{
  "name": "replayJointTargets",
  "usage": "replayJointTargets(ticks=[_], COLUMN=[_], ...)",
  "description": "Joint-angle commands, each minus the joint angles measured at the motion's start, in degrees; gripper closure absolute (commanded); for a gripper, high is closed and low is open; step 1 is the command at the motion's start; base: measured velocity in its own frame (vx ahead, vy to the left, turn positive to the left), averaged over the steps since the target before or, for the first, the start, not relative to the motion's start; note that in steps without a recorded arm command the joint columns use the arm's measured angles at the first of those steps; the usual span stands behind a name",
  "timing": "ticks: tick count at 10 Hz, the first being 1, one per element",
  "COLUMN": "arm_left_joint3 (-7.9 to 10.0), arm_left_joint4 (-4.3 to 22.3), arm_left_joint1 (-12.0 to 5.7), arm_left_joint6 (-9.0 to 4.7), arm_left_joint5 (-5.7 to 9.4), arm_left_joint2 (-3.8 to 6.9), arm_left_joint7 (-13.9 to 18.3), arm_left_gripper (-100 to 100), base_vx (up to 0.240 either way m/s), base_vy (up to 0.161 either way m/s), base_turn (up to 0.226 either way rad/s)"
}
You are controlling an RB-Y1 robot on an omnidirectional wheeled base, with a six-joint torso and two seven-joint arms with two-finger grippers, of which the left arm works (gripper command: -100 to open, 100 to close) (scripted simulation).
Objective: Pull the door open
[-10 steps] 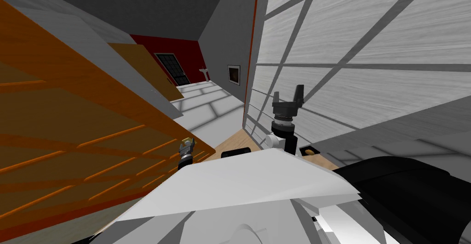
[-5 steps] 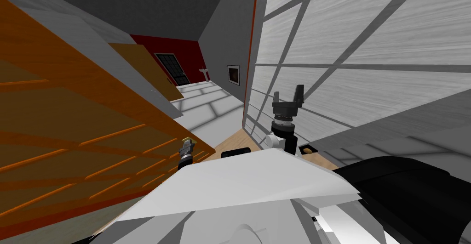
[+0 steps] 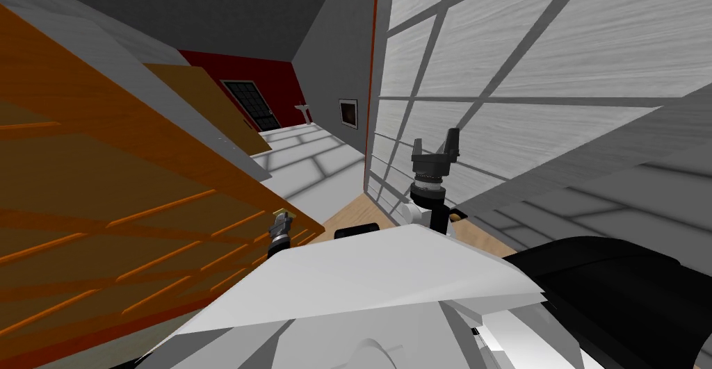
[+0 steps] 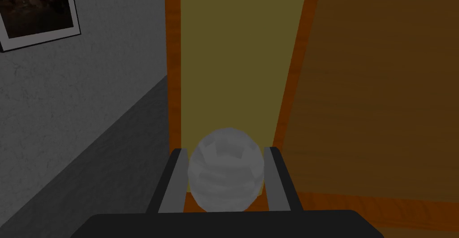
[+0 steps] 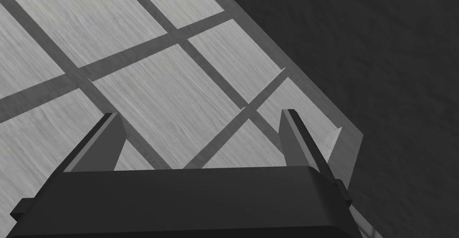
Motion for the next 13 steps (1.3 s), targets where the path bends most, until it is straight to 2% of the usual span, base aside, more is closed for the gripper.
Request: replayJointTargets(ticks=[1,7,13], arm_left_joint3=[-0.24,-0.42,-0.68], arm_left_joint4=[-0.3,-0.9,-1.6], arm_left_joint1=[0.26,1.06,2.08], arm_left_joint6=[0.02,0.18,0.39], arm_left_joint5=[0.87,3.78,7.54], arm_left_joint2=[-0.3,-0.42,-0.57], arm_left_joint7=[2.4,9.5,19.1], arm_left_gripper=[100,100,100], base_vx=[-0.068,-0.061,-0.058], base_vy=[0.0,0.0,0.002], base_turn=[-0.158,-0.105,-0.106])
